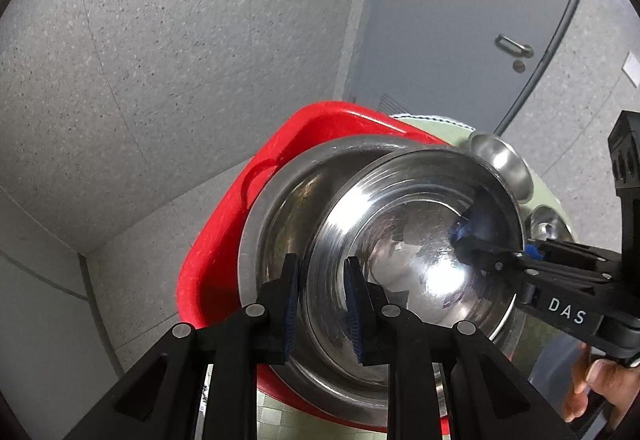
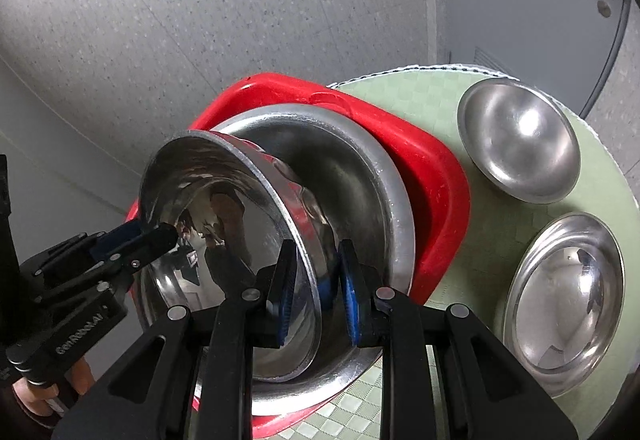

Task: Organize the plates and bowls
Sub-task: 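Lower the medium steel bowl into the bowl in the red basin, then grasp the rim of another steel bowl with the right gripper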

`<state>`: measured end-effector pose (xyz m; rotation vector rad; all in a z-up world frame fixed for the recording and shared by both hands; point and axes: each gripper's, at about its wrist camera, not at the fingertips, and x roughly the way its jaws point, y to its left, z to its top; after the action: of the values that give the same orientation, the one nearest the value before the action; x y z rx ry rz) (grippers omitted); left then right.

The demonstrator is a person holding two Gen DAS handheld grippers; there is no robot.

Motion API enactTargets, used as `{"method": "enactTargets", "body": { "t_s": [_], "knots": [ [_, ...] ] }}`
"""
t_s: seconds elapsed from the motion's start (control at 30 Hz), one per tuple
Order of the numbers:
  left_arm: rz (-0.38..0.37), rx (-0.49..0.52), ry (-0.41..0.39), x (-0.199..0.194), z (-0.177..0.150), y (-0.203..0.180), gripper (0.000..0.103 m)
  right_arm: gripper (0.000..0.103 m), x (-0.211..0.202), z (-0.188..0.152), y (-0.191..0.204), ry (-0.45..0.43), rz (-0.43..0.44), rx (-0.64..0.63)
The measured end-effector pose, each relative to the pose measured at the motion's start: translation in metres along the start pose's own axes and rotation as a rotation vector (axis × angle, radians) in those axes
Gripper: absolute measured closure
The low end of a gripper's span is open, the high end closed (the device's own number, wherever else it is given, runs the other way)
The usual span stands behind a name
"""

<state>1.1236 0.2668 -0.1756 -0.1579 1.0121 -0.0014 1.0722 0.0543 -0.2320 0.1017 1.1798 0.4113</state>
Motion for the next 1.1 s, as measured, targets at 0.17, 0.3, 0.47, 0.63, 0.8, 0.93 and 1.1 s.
{"method": "enactTargets", "body": {
  "t_s": [0.17,0.3,0.47,0.63,0.8,0.93,1.1],
  "knots": [
    [0.012,-0.013,0.011,0.012,0.003,-0.001,0.085,0.082,0.001,0.001,0.006,0.013,-0.009,-0.025],
    [0.026,-0.021,0.029,0.021,0.001,-0.004,0.083,0.079,0.006,0.003,0.014,0.013,-0.025,-0.052],
    [0.023,-0.019,0.032,0.026,0.002,-0.009,0.071,0.066,0.009,0.003,0.024,0.0,-0.05,-0.093],
    [0.022,-0.045,0.027,0.026,0.002,-0.01,0.063,0.047,0.008,0.003,0.029,0.001,-0.001,-0.11],
    [0.033,-0.053,-0.015,0.009,0.002,-0.016,0.049,0.039,-0.012,0.0,0.02,-0.04,0.039,-0.083],
    [0.069,-0.088,-0.101,-0.018,0.001,-0.026,0.033,0.033,-0.04,-0.004,0.005,-0.097,0.066,-0.057],
    [0.001,-0.049,-0.183,-0.048,0.004,-0.069,0.023,0.028,-0.1,-0.015,-0.036,-0.2,0.053,-0.006]
  ]
}}
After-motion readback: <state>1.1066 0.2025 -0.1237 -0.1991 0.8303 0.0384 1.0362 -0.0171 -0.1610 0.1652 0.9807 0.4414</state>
